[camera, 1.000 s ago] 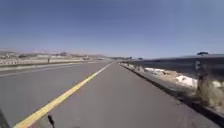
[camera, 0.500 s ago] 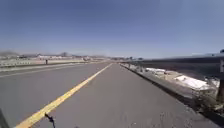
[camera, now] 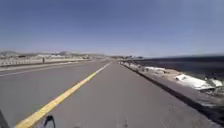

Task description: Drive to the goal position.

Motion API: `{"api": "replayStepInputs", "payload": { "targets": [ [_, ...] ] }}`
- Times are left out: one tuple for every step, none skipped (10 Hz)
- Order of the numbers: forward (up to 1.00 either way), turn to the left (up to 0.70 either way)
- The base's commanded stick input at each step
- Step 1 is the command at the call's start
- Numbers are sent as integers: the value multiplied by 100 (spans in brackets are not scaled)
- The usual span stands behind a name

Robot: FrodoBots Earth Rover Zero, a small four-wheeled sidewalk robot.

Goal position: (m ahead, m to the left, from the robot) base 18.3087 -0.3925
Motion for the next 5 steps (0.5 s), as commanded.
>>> {"api": "replayStepInputs", "payload": {
  "targets": [
    [85, 0],
    [85, 0],
    [85, 0],
    [85, 0],
    [85, 0]
  ]
}}
